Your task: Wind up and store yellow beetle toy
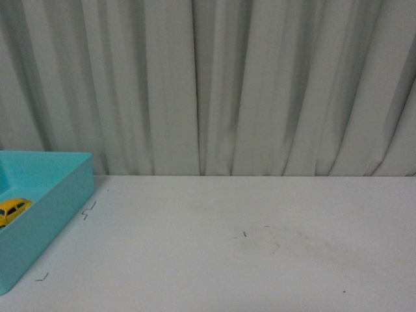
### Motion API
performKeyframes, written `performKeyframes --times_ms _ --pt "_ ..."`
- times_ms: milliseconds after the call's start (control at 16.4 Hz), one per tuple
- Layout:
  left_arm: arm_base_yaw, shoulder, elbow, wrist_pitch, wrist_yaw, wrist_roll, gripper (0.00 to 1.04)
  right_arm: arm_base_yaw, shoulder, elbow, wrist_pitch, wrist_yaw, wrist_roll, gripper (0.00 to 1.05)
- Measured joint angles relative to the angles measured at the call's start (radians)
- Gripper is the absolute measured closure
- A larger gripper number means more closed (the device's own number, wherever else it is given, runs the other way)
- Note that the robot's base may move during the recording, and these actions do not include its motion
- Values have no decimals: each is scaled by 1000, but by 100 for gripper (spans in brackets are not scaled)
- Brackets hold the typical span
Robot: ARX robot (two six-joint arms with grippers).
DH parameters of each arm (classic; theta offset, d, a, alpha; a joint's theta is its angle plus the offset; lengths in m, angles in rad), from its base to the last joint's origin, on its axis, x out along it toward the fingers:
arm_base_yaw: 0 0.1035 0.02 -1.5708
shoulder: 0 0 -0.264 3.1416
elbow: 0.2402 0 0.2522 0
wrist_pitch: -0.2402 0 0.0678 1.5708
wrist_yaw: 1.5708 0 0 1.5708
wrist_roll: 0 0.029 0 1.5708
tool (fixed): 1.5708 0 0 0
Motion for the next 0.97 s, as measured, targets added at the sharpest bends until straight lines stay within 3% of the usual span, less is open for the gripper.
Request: performKeyframes --times_ms 974 --pt "0 0 0 0 1 0 7 0 0 0 1 0 0 7"
